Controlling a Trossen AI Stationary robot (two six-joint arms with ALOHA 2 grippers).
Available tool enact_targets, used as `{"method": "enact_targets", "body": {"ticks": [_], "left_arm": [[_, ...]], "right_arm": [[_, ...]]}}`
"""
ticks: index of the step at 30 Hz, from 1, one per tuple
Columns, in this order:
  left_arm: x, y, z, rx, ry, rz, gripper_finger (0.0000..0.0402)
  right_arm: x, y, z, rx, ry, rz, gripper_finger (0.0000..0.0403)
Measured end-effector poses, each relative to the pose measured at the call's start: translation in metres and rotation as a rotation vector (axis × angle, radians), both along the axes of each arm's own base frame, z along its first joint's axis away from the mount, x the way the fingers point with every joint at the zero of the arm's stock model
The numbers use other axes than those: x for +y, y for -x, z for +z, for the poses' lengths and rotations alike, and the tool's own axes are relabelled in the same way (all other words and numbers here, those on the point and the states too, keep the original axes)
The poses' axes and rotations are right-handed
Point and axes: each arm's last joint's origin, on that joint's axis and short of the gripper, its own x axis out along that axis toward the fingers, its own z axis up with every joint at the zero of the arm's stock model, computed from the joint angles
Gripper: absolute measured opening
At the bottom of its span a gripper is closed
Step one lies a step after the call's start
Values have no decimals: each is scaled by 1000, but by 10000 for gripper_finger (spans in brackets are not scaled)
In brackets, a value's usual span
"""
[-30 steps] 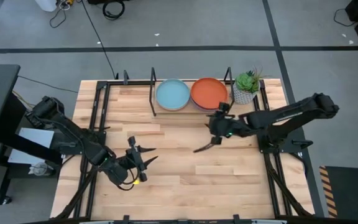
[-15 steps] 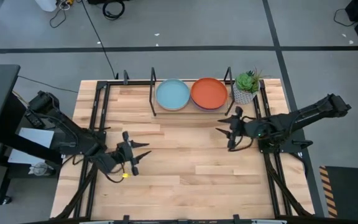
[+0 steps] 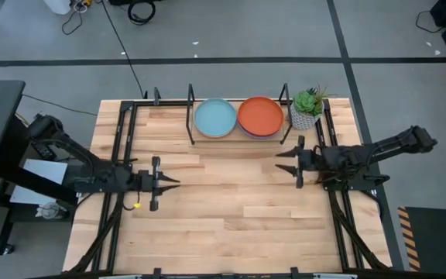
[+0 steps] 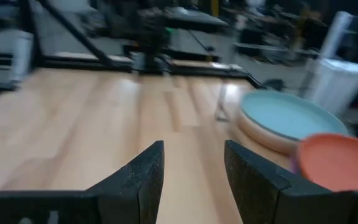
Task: Place and stack plates onto a shelf
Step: Return to Home Position
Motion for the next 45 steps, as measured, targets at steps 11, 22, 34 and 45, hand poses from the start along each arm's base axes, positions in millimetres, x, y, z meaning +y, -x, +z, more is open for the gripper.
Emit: {"method": "enact_targets", "body": {"ticks": [11, 22, 34, 45], "left_arm": [[36, 10, -8, -80, 63, 38, 9], [41, 22, -2, -181, 70, 54, 11], [41, 22, 0, -210, 211, 44, 19], [41, 22, 0, -209, 210, 44, 20]], "right_arm": [[-3, 19, -5, -109, -2, 52, 154], [-4, 25, -25, -205, -197, 50, 146], [-4, 25, -24, -234, -257, 24, 146], [-4, 25, -24, -234, -256, 24, 146]]}}
